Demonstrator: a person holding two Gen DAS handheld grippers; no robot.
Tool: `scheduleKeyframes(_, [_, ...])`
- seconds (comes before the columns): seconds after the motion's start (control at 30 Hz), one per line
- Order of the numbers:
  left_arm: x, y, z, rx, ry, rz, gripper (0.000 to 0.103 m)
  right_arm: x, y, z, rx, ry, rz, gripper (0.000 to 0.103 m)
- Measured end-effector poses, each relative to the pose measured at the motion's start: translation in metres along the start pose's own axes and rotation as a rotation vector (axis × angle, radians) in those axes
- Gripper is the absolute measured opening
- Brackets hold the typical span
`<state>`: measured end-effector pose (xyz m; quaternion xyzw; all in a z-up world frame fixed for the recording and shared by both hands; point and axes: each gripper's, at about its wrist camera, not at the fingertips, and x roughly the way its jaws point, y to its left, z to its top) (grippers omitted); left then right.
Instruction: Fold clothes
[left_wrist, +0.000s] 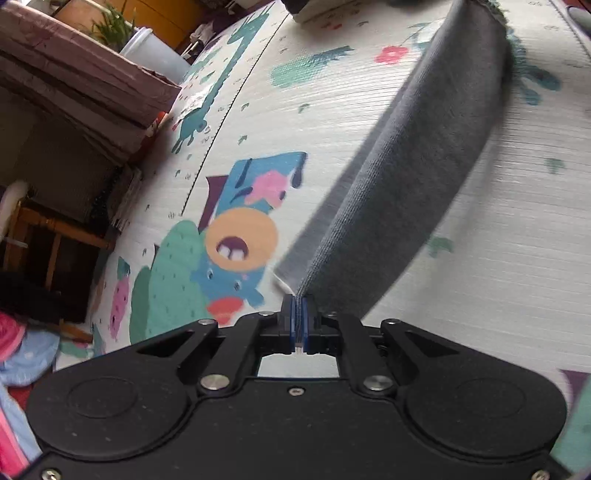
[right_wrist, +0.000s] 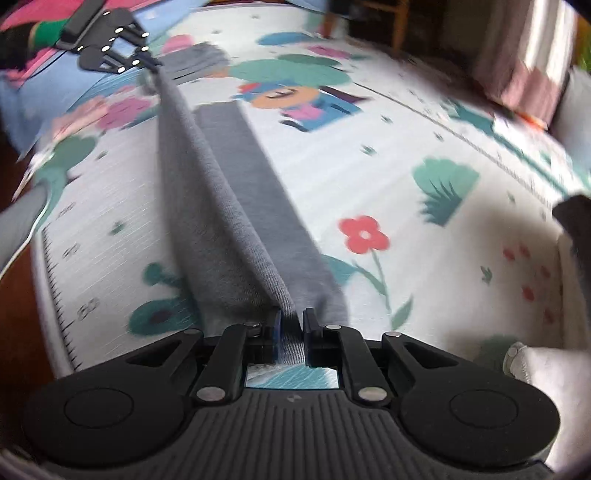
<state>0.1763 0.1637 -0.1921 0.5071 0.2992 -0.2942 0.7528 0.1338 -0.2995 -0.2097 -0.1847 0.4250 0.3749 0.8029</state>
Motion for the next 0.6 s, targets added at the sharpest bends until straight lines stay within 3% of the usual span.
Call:
scheduleKeyframes(0.3, [0.081, 0.038, 0.035, 0.100, 0.136, -0.177, 0.002, 0.041, -0.043, 0.003, 0.171, 0.052, 0.002, 0.013])
scheduleKeyframes(0.6, [0.134, 0.050, 0.063, 0.143, 0.243, -0.270, 0.002, 0.062, -0.057, -0.002, 0.283, 0.108, 0.016, 0.013])
